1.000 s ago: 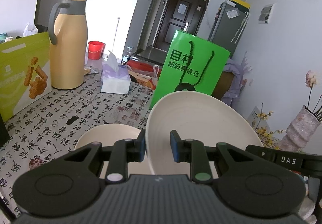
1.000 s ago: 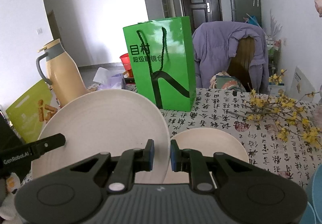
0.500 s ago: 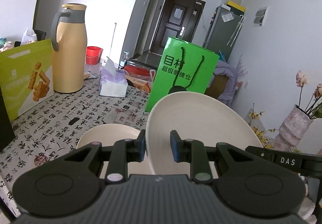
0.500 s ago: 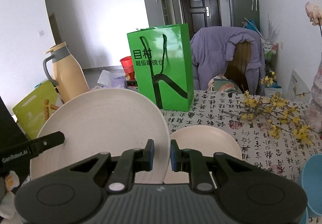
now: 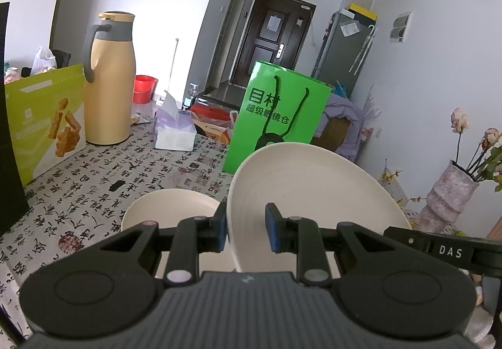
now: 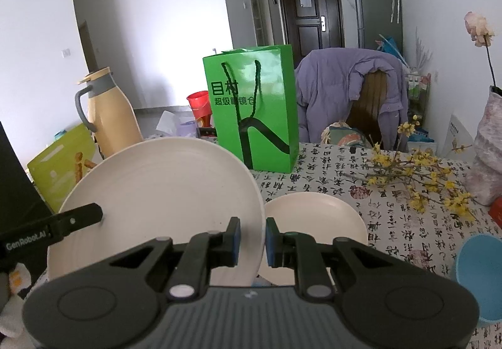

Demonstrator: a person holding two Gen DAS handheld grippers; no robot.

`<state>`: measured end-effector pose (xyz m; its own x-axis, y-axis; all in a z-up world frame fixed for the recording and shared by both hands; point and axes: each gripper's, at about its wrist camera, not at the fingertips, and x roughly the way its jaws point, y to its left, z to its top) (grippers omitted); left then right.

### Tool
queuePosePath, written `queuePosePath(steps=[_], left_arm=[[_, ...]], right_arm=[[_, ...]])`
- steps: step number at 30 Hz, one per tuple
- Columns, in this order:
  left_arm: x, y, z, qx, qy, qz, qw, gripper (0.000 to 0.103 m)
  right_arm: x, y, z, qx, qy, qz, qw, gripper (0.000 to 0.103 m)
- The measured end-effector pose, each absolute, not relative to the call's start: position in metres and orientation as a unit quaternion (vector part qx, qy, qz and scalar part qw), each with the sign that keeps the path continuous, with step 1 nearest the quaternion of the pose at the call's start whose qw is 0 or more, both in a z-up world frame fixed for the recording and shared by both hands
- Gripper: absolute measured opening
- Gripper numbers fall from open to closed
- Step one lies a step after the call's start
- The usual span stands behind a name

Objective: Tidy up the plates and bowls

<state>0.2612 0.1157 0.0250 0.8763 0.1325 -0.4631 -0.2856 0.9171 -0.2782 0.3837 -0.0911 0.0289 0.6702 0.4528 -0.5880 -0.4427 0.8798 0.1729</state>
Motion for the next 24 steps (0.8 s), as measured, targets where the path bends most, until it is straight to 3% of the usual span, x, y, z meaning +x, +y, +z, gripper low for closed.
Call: queuePosePath(steps=[24], left_arm=[[0.222,0.099,0.03,-0.166,0.213,0.107,0.957,0.025]], right_arm=[[0.342,-0.108,0.036,0.013,0.314,0.239,0.919,0.016]])
